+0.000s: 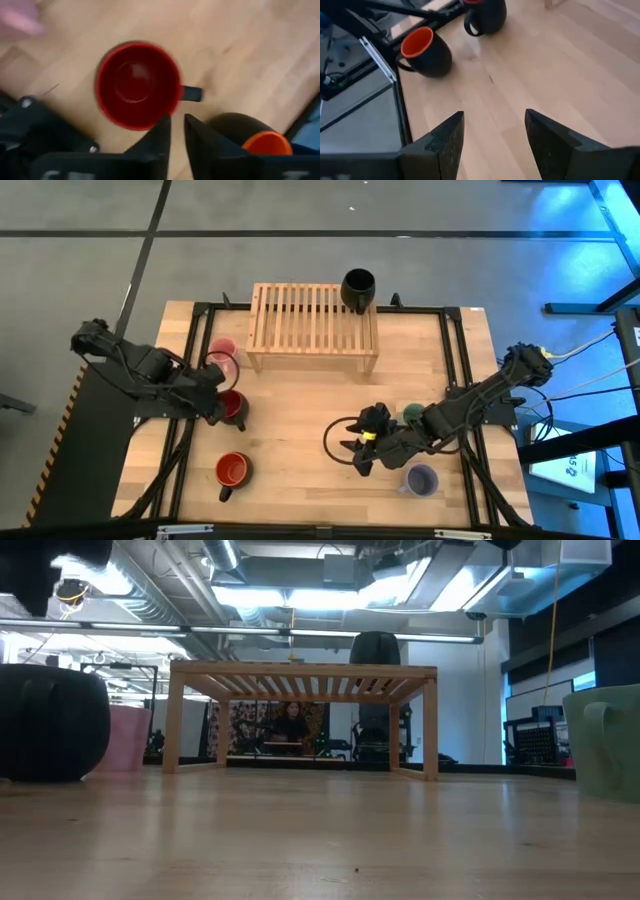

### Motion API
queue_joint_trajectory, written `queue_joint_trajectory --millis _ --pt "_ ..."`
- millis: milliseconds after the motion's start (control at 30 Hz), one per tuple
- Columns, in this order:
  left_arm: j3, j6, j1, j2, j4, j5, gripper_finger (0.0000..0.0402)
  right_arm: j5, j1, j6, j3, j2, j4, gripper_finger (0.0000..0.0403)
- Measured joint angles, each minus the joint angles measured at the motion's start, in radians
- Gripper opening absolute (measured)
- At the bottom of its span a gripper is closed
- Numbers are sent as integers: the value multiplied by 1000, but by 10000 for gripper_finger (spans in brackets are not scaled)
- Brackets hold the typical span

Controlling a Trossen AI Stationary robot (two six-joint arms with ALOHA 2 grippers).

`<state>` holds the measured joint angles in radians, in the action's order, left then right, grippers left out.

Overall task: Place coffee mugs
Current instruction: Put the red black mug on the shelf

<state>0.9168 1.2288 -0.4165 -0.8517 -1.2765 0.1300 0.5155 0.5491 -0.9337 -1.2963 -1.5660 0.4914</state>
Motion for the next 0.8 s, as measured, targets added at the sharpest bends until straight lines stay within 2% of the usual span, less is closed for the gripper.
queue_joint_trajectory --millis 133,233,567,800 --pt "-55 5 60 3 -30 3 122 -8 -2 0 -1 -14 21 197" --pt "-97 -4 117 -7 -29 4 141 2 -2 0 1 -25 41 197" --pt "-198 -107 235 -27 -13 9 143 -2 -2 0 0 -39 34 197" --pt "-243 -196 263 -26 82 -14 143 -2 -2 0 0 -39 35 197"
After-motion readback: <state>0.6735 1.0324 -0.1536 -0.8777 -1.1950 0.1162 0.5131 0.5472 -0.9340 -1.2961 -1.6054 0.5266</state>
